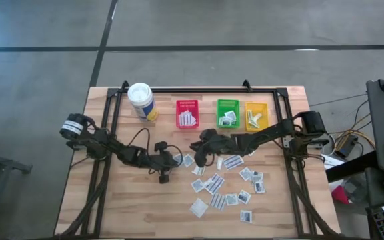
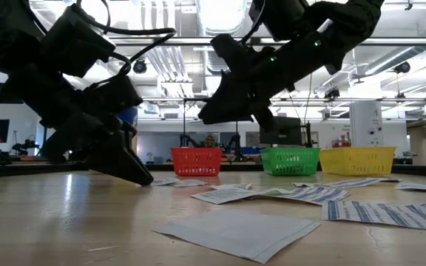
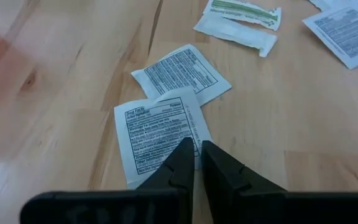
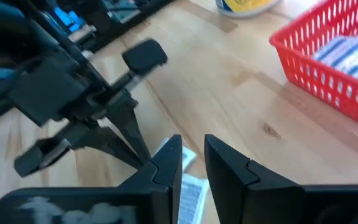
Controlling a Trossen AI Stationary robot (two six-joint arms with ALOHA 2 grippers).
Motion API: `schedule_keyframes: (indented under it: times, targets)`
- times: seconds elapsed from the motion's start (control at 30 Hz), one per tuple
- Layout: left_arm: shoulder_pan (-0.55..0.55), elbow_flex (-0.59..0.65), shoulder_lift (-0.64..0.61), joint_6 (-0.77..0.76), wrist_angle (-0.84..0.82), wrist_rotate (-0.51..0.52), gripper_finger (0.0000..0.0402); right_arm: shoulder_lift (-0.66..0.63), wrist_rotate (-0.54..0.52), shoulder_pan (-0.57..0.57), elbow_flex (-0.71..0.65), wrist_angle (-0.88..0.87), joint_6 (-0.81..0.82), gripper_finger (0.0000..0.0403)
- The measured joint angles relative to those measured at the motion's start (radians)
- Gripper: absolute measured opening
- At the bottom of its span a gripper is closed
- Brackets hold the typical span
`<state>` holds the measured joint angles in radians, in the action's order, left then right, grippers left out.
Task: Pick & Place First Aid Supplies
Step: Put the alcohol pad in the green bin
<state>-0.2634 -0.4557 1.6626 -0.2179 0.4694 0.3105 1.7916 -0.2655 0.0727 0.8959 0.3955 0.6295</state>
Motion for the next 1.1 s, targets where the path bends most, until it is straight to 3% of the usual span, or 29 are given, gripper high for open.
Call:
schedule_keyframes:
  times: [0.47,0.77,1.1]
  targets:
    - [0.001,0.002,0.011,0.027,-0.004,-0.005,0.003,0.031,0.0,0.014,0.007,-0.014,0.123,0.0102]
    - [0.001,0.003,0.012,0.014,0.01,-0.006,0.003,0.124,0.007,0.0,0.109,-0.022,0.044,0.0101]
    - [0.001,0.004,0.013,0.028,0.039,-0.006,0.003,0.132,0.056,-0.031,0.113,-0.045,0.049,0.0114]
